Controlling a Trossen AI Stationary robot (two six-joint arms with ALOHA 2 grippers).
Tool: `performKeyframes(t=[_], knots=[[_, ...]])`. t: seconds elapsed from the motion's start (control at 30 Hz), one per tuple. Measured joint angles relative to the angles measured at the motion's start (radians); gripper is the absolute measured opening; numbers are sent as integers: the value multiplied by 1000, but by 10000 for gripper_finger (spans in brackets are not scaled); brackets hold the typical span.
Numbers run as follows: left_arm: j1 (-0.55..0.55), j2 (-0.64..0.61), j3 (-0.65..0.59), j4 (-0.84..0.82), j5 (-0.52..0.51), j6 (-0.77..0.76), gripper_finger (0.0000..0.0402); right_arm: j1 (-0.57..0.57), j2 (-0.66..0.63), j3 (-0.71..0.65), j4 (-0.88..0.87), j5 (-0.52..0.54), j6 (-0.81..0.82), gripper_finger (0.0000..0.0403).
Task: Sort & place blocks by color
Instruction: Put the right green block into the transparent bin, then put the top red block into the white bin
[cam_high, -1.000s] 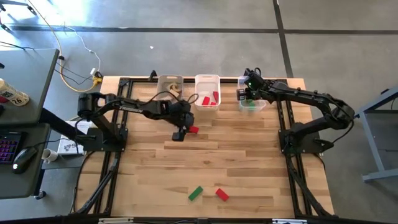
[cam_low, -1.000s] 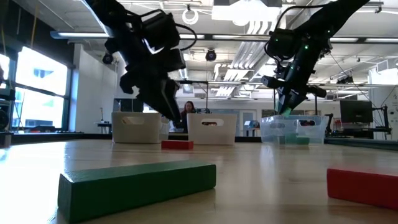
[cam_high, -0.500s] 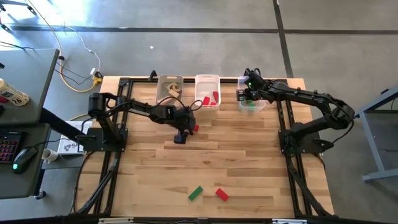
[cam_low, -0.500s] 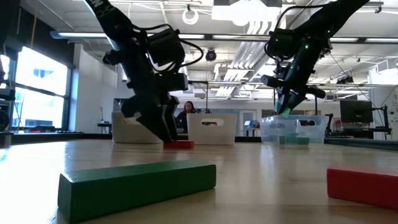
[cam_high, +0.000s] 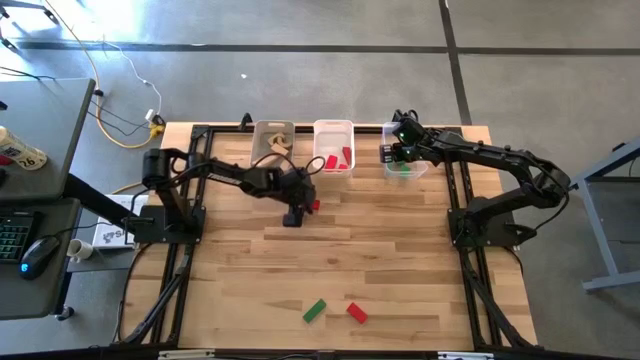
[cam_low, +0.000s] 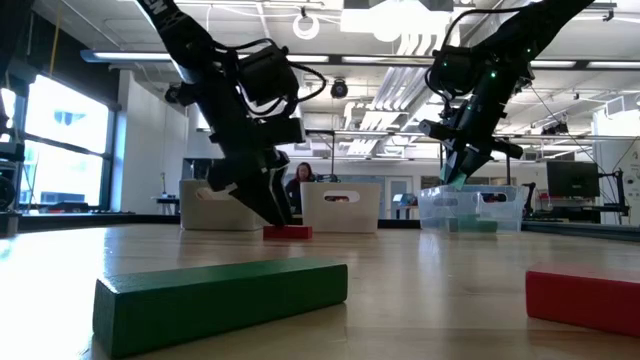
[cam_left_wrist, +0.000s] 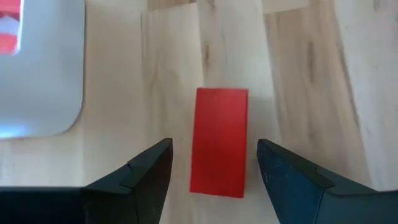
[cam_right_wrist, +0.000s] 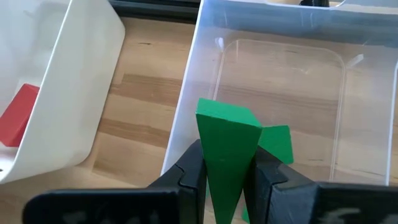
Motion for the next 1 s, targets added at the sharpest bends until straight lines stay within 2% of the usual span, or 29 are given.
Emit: performKeyframes(t=[0.23, 0.5, 0.7, 1.0], knots=[[17, 18, -1, -11, 45, -18, 223, 0, 0, 0, -5, -7, -4, 66], [18, 19, -1, -12, 47, -19, 216, 0, 0, 0, -8, 15, -2, 137], [18, 22, -1, -12, 52, -18, 176, 1, -2, 2, -3, -17, -1, 152], [20, 72, 6, -18, 114, -60, 112, 2, -3, 3, 0, -141, -1, 153]])
